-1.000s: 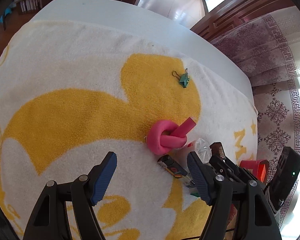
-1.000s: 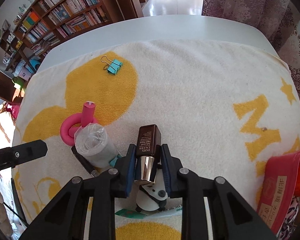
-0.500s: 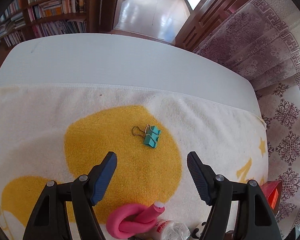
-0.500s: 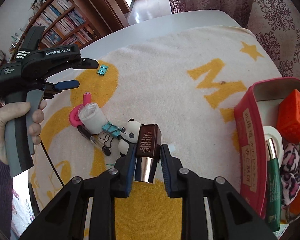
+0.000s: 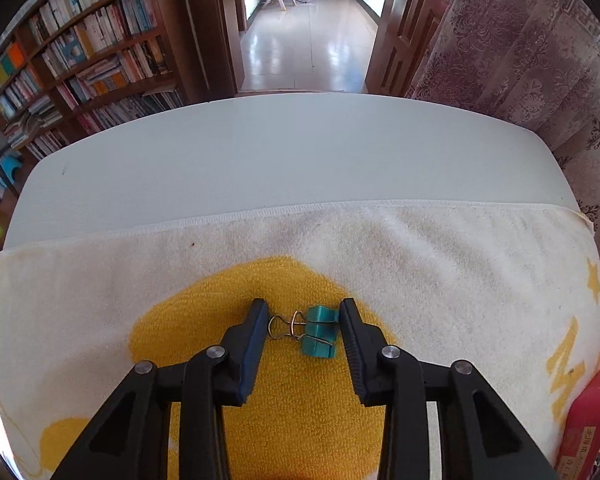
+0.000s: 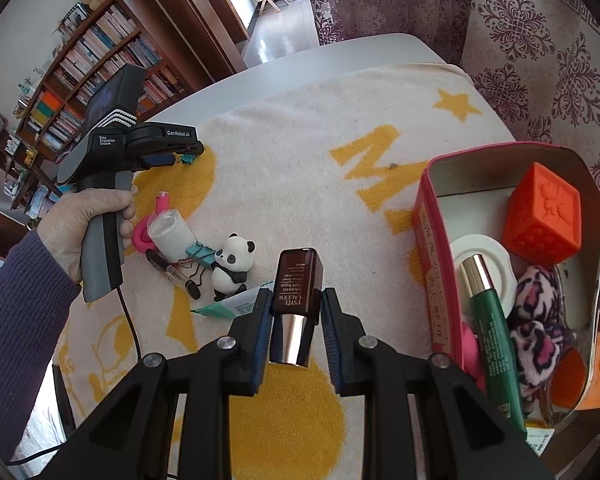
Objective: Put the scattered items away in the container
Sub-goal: 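Carry the brown bottle toward the red tin while left gripper drops the binder clip into it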
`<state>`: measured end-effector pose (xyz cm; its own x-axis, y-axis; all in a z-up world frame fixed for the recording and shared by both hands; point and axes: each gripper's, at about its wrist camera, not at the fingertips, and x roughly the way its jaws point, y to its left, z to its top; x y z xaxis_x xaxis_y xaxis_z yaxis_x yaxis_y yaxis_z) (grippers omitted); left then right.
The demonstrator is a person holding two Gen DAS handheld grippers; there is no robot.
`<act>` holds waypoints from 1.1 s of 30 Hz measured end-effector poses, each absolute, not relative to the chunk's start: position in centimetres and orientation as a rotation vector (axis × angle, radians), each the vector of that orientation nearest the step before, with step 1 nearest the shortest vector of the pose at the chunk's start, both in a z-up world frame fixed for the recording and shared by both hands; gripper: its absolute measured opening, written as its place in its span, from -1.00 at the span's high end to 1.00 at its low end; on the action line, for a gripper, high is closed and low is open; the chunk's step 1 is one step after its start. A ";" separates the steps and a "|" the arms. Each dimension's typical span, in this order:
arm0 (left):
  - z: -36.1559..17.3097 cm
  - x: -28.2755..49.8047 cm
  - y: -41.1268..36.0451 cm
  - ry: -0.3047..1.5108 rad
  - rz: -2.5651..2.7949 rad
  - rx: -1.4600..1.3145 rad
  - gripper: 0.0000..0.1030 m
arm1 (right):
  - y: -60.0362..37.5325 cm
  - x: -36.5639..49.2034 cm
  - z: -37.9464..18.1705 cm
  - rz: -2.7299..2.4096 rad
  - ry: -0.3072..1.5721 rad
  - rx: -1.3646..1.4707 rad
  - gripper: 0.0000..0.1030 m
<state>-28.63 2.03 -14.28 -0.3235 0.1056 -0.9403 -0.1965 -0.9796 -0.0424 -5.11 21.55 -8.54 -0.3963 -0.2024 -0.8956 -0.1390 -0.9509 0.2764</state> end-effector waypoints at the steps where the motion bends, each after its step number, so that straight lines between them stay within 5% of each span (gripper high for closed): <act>1: -14.2 -28.4 1.9 0.112 2.402 -1.707 0.26 | 21.6 -5.0 -8.4 -2.553 -0.481 1.700 0.48; 17: -7.2 -19.7 -0.8 -0.086 2.375 -1.652 0.26 | 22.1 -3.6 -5.0 -2.569 -0.509 1.606 0.48; 33: -4.1 -9.2 9.3 -0.063 2.198 -1.604 0.26 | 30.4 5.1 -2.9 -2.693 -0.641 1.593 0.48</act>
<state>-9.18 9.29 -4.14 -0.2486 0.3553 -0.9011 -0.3035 -0.9120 -0.2759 5.12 30.43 -2.88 -0.5013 -0.1562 -0.8510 -0.2442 -0.9180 0.3124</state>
